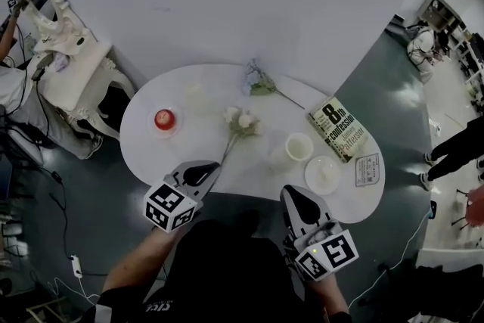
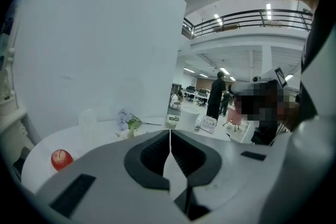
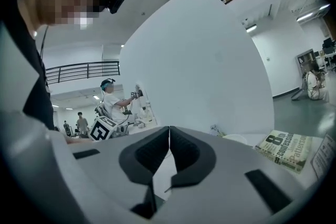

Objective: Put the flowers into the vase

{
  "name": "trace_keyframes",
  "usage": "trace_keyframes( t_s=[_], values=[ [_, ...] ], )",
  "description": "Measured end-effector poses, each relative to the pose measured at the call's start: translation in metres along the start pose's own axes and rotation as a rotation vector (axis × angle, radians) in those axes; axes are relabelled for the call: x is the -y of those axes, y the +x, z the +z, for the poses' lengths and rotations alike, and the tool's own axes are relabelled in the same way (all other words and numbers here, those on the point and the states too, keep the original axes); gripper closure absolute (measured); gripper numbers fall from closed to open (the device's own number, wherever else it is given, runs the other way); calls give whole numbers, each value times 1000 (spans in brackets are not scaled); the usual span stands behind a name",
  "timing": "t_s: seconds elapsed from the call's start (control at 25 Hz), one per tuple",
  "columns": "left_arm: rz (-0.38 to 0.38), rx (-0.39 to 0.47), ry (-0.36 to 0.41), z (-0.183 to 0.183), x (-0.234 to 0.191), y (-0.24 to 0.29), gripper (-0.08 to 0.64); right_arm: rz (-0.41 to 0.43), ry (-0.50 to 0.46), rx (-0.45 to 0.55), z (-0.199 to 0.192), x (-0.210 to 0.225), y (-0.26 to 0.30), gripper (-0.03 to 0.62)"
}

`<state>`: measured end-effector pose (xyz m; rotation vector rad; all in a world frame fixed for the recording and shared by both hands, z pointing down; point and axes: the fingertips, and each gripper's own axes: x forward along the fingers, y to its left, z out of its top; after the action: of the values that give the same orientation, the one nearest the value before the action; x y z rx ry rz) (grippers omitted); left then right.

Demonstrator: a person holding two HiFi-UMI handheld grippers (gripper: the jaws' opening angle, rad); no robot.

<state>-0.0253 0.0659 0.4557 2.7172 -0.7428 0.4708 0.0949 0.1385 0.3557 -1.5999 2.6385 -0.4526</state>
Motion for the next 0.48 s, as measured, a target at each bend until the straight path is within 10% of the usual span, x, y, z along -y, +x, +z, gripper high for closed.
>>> trace_keyframes(
  t_s=[0.48],
  values=[
    [1,-48,-31,0,-40,44,546,69,-28,-47,31,4,53,568]
  ],
)
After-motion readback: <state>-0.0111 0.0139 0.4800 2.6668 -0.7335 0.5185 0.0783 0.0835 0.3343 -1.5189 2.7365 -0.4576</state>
